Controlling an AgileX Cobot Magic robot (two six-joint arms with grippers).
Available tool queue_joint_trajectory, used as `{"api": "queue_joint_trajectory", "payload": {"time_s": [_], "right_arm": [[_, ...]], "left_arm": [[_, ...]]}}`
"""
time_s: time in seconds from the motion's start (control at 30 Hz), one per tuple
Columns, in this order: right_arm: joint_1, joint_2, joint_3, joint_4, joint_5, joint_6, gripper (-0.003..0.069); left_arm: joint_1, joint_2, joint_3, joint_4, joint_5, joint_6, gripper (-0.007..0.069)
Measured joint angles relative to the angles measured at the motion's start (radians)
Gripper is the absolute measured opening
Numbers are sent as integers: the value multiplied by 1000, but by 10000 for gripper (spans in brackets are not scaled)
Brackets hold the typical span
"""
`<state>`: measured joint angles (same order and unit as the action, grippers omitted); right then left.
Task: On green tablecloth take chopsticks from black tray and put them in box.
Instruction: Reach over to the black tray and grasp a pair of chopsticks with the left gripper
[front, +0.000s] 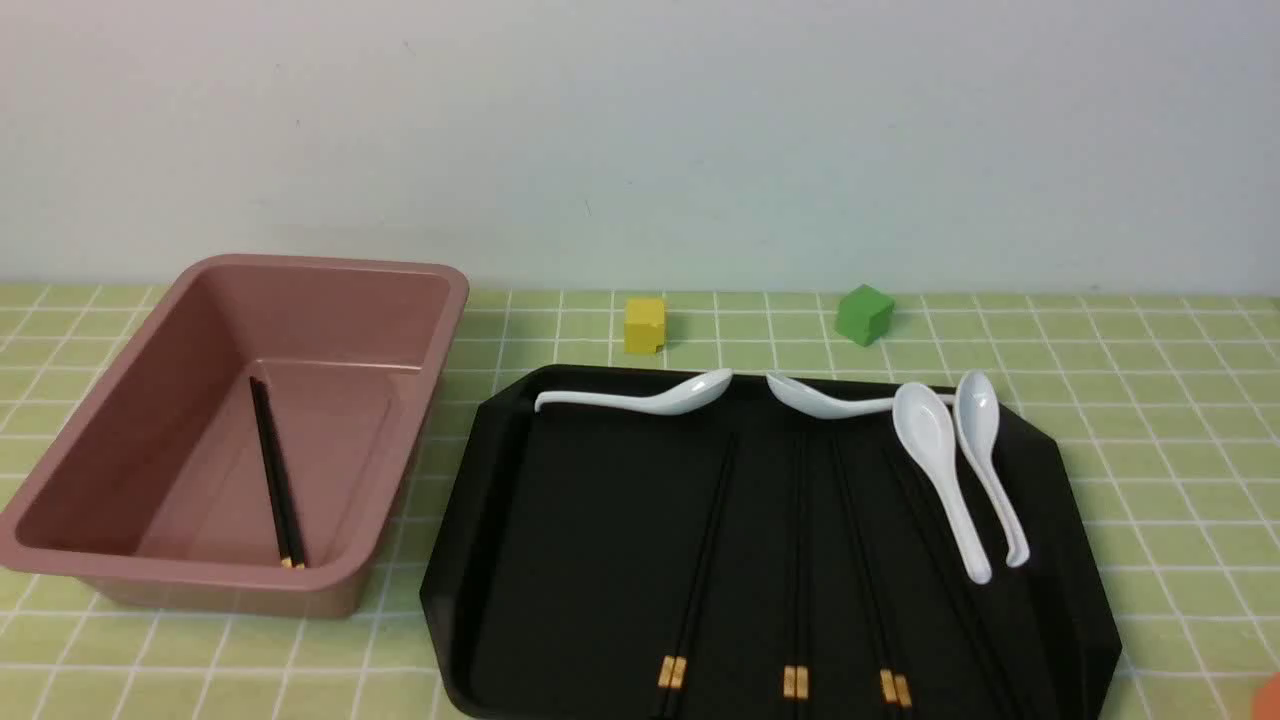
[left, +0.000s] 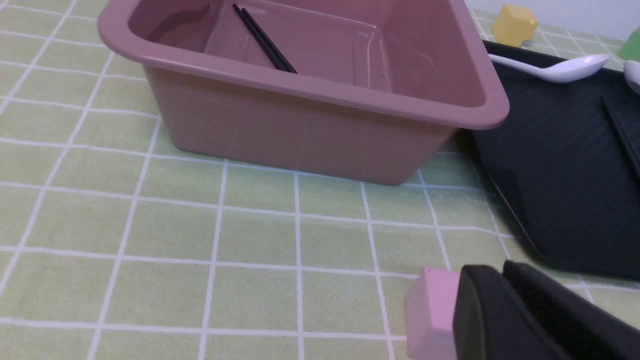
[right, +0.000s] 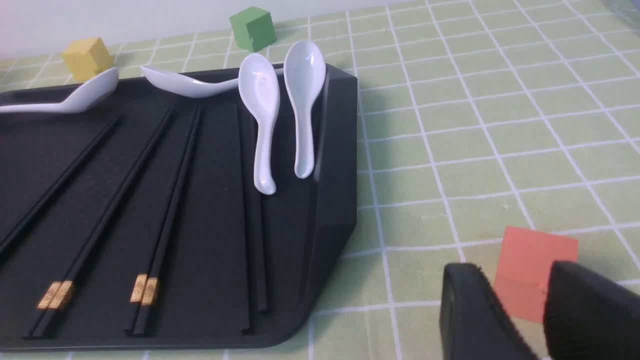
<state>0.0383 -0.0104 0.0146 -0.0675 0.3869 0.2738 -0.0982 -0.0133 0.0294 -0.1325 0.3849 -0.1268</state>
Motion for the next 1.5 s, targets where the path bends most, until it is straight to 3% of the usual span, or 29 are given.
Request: {"api": "queue_joint_trajectory", "payload": {"time_s": [1.5], "right_arm": [[0, 0, 0, 0, 0, 0, 240]], "left_arm": [[0, 0, 0, -1, 0, -1, 93]]}}
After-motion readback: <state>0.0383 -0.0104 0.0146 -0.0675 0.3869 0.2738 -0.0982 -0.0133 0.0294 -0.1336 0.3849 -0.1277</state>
